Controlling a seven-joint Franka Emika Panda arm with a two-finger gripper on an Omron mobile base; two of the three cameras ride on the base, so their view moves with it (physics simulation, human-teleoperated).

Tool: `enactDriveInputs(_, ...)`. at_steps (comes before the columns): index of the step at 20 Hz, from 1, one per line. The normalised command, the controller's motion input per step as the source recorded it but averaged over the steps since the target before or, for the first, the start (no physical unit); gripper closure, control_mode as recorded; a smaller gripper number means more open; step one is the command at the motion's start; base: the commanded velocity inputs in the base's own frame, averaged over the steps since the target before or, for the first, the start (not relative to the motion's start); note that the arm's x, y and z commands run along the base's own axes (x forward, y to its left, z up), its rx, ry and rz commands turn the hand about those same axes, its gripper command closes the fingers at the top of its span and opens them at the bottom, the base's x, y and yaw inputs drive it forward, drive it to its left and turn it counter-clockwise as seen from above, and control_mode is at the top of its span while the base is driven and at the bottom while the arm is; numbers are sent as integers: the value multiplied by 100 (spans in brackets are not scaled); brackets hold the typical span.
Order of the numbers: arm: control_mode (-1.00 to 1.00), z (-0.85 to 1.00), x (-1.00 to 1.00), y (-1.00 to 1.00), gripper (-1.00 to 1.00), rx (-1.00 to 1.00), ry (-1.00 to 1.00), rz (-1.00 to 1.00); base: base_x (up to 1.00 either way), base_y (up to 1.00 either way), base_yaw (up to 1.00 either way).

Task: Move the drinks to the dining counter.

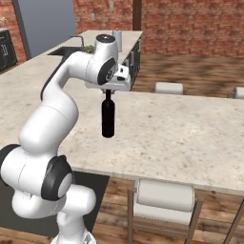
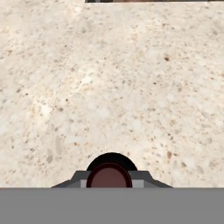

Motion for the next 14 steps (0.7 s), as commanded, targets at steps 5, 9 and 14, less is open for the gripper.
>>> enactDriveInputs(5,-100,-27,15,-6,100,-1,-3,0,0,0,0)
enactDriveInputs(9,-100,-32,8,-3,100,0,-3,0,0,0,0)
enactDriveInputs(14,-100,-27,9,0,100,0,-1,0,0,0,0)
